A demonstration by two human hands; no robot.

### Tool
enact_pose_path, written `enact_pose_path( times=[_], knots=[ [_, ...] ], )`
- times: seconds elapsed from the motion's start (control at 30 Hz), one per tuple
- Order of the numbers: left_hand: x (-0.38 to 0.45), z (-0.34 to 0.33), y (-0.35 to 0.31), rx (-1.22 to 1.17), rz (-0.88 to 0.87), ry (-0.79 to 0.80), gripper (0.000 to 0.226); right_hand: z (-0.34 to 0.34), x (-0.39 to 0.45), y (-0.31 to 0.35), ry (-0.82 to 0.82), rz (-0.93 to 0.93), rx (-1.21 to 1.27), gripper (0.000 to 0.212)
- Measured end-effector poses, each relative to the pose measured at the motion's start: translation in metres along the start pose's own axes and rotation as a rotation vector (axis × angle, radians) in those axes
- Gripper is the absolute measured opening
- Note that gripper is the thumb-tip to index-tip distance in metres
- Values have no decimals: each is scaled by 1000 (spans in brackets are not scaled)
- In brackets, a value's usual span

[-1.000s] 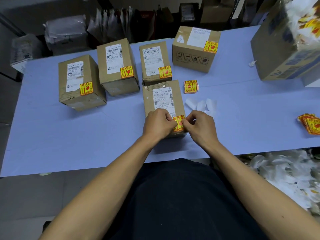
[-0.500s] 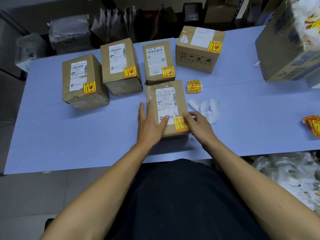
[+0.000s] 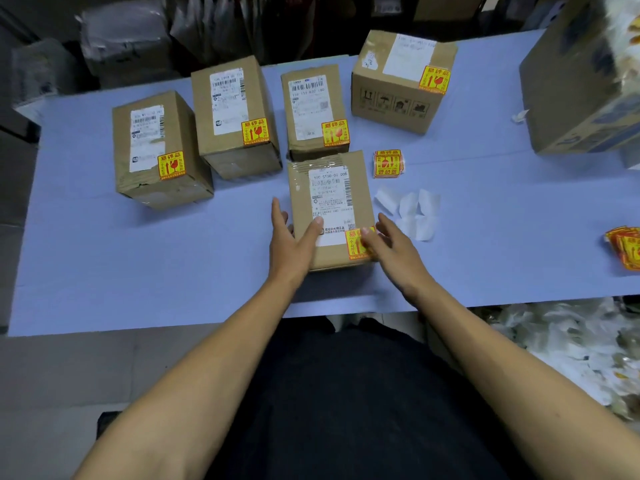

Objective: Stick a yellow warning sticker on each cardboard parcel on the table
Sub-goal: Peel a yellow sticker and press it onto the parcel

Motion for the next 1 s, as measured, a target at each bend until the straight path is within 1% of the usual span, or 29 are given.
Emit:
enact_pose_path(
  times=[0.07, 0.1, 0.17, 0.23, 0.3, 0.4, 0.47, 0.57, 0.7, 0.83, 1.0],
  knots=[
    [11, 1, -1, -125, 104, 10, 87, -2, 19, 10, -2, -18, 68, 75],
    [17, 1, -2, -169, 123, 31, 82, -4, 28, 15, 10, -35, 105, 75],
    [27, 0, -4, -227, 116, 89, 65, -9, 44, 26, 47, -77, 171, 74],
    [34, -1, -8, -229, 91, 103, 51, -12, 57, 30, 101, -96, 205, 70],
    [37, -2, -10, -235, 85, 103, 50, -14, 64, 28, 131, -108, 216, 67],
    [35, -1, -8, -264, 93, 130, 55, -16, 64, 25, 135, -143, 238, 64],
    [30, 2, -3, -271, 90, 137, 53, -20, 59, 22, 140, -160, 261, 62],
    [23, 14, 7, -278, 90, 130, 55, -33, 52, 19, 164, -152, 240, 60],
    [11, 46, 31, -310, 94, 76, 49, -70, 38, 23, 186, -113, 149, 60],
    [8, 94, 60, -330, 103, 15, 44, -125, 25, 32, 269, -75, 72, 57],
    [21, 158, 97, -332, 120, 6, 33, -198, 28, 38, 330, -73, -8, 60]
  ],
)
Point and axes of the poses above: each hand's wrist, its own x-axis towards the middle knuckle, its own z-axis out of the back of the hand, y = z × x, the point moved 1 cm from there along x, towards the middle knuckle, and after that the axes turned 11 degrees about x, right-handed, at the moved point
